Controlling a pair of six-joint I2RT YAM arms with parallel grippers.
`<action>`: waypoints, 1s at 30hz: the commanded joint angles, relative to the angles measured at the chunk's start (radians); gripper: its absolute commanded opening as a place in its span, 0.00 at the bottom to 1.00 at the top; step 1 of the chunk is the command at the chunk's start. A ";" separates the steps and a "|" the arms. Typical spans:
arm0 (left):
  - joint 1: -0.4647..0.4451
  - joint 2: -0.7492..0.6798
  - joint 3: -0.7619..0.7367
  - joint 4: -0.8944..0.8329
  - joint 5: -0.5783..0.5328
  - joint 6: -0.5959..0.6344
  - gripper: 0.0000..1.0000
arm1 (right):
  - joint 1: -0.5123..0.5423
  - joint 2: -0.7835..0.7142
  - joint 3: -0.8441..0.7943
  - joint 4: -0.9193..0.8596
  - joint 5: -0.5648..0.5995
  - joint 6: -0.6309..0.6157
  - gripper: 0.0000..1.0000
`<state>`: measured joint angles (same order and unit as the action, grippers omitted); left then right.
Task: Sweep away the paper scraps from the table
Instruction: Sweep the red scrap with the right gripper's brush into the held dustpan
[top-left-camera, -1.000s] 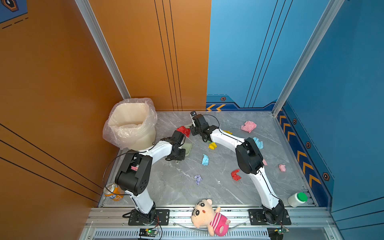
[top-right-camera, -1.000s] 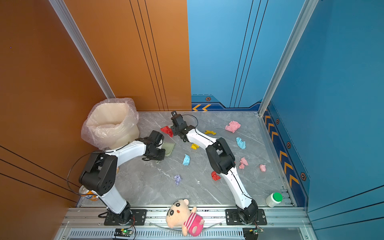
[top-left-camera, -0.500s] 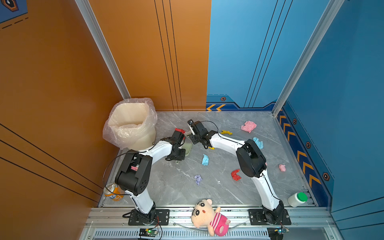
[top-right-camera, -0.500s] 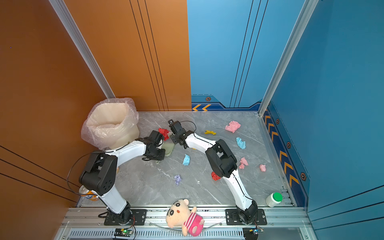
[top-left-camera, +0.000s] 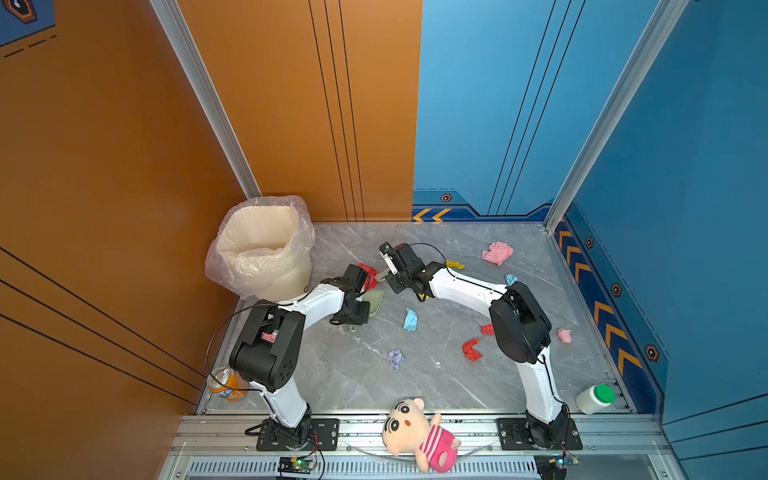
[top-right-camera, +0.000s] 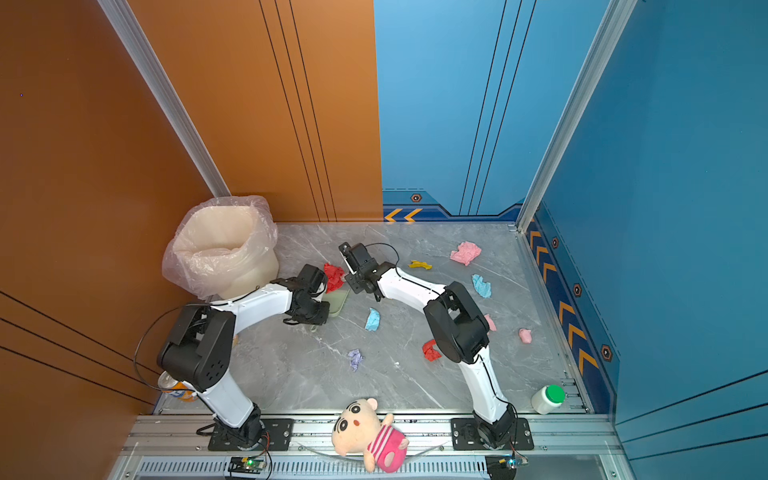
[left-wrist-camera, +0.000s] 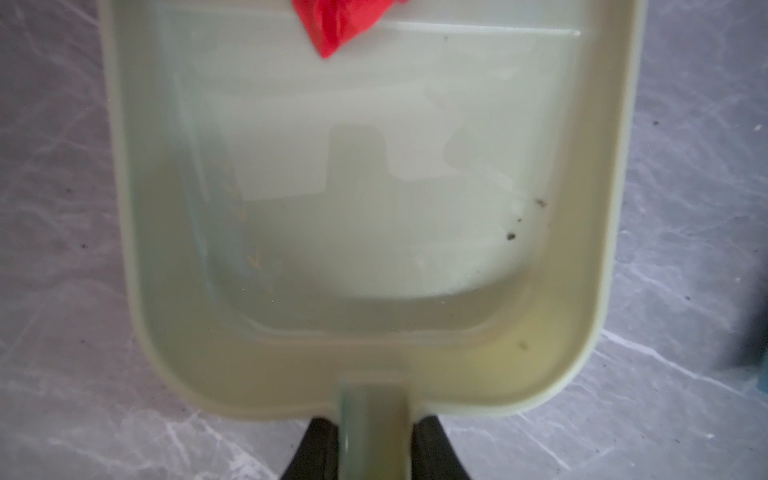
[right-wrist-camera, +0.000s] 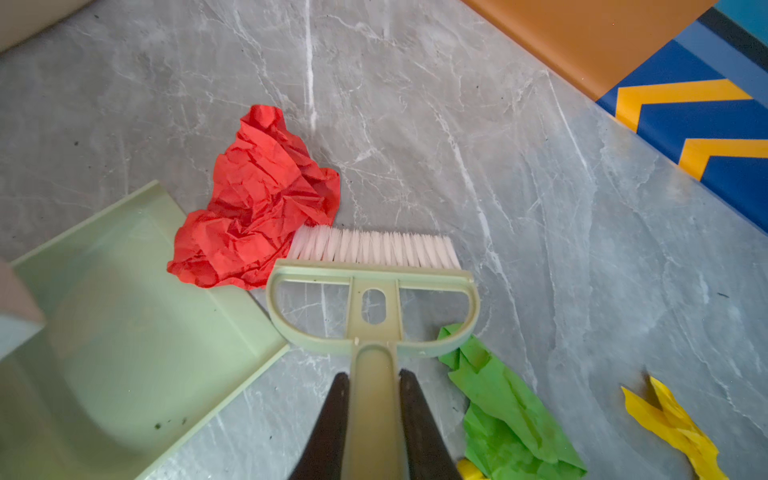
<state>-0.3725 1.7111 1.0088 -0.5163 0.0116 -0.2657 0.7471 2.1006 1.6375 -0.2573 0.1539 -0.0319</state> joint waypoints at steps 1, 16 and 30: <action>0.003 -0.022 -0.015 -0.022 -0.005 0.000 0.19 | 0.005 -0.090 -0.019 0.004 -0.013 -0.019 0.00; 0.000 -0.037 -0.027 -0.021 -0.011 -0.005 0.19 | -0.006 0.124 0.234 0.045 -0.061 0.074 0.00; 0.001 -0.030 -0.026 -0.021 -0.018 -0.013 0.19 | 0.014 0.041 0.079 -0.068 -0.053 -0.003 0.00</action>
<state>-0.3725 1.6978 0.9947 -0.5167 0.0082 -0.2695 0.7525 2.2044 1.7565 -0.2737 0.1078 -0.0059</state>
